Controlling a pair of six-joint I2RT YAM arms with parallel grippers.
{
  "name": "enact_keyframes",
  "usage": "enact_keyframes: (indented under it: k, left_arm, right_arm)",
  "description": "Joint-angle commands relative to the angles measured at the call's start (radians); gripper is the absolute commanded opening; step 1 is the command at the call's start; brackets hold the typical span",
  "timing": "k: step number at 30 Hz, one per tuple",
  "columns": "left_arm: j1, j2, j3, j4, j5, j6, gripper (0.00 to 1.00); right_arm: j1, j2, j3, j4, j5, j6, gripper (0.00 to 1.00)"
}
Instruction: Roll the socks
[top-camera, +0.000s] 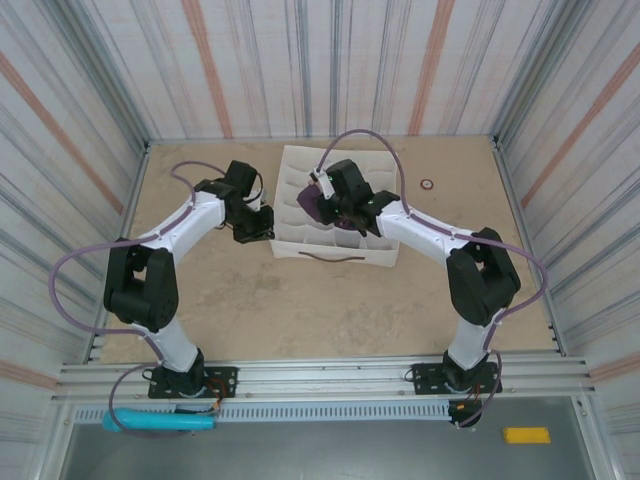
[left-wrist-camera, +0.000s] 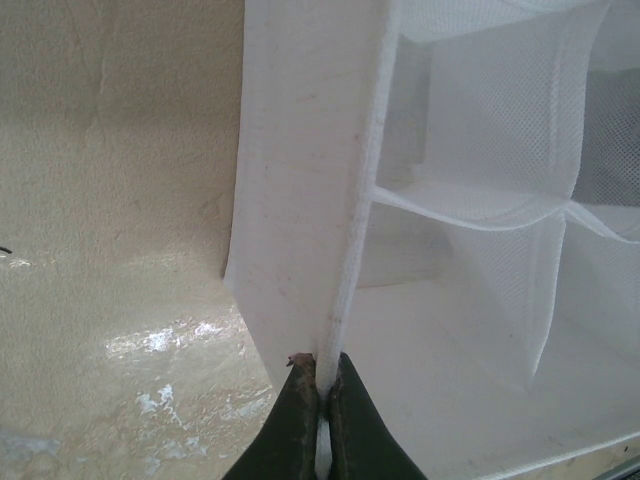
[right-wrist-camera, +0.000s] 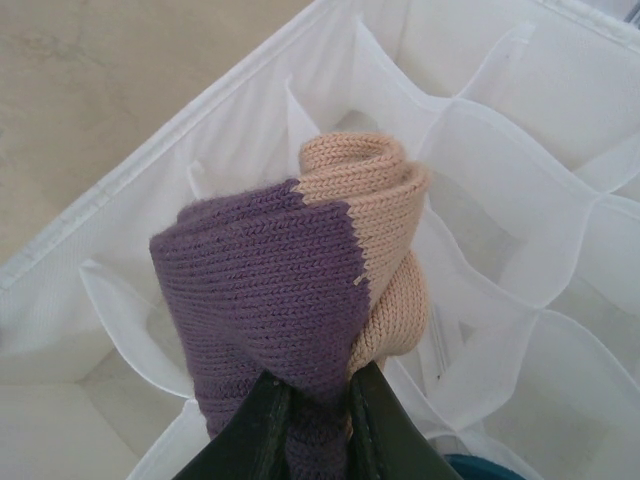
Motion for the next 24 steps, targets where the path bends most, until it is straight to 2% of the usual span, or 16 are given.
enact_keyframes:
  k: [1, 13, 21, 24]
  left_arm:
    - [-0.003, -0.02, -0.009, -0.007, 0.035, -0.03, 0.0]
    - [-0.003, -0.02, -0.03, 0.003, 0.014, -0.079, 0.0]
    - [0.0, -0.011, -0.037, 0.007, 0.006, -0.121, 0.0]
    - [0.0, -0.007, -0.032, 0.011, 0.006, -0.125, 0.0]
  right_arm:
    - [-0.004, 0.022, -0.065, 0.095, 0.053, -0.049, 0.0]
    - [0.0, -0.024, -0.175, 0.118, 0.083, -0.086, 0.0]
    - [0.019, -0.008, -0.118, -0.101, 0.04, -0.14, 0.0]
    - [0.041, 0.014, -0.115, -0.15, 0.063, -0.14, 0.0]
